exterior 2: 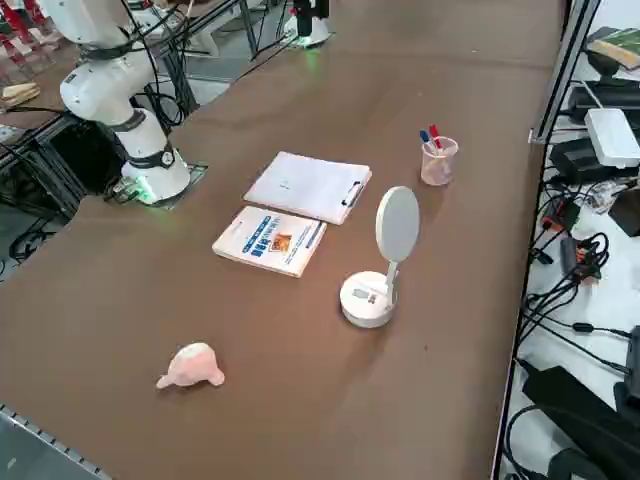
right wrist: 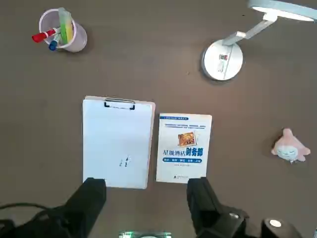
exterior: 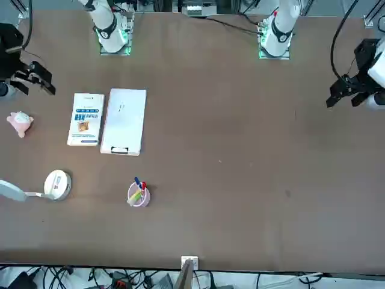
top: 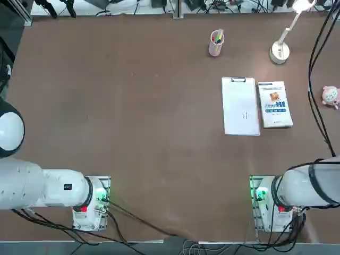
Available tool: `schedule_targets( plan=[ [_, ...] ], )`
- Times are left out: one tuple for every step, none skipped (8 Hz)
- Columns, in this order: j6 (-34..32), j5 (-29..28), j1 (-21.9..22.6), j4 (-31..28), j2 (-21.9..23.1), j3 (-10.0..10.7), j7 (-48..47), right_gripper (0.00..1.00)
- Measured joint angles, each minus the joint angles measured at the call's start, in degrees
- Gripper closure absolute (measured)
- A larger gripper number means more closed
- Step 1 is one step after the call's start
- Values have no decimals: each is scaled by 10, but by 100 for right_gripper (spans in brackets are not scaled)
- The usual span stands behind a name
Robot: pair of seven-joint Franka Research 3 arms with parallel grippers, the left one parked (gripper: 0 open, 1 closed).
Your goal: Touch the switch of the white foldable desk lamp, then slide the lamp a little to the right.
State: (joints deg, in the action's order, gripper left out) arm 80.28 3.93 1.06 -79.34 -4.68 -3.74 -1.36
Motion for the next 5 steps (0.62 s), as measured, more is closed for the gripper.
schedule_targets(
  plan=[
    [0, 0, 0, 0, 0, 0, 0, 0],
    [0, 0, 0, 0, 0, 0, 0, 0],
    [0, 0, 0, 0, 0, 0, 0, 0],
    [0, 0, 0, 0, 0, 0, 0, 0],
    [0, 0, 0, 0, 0, 0, 0, 0]
  ],
)
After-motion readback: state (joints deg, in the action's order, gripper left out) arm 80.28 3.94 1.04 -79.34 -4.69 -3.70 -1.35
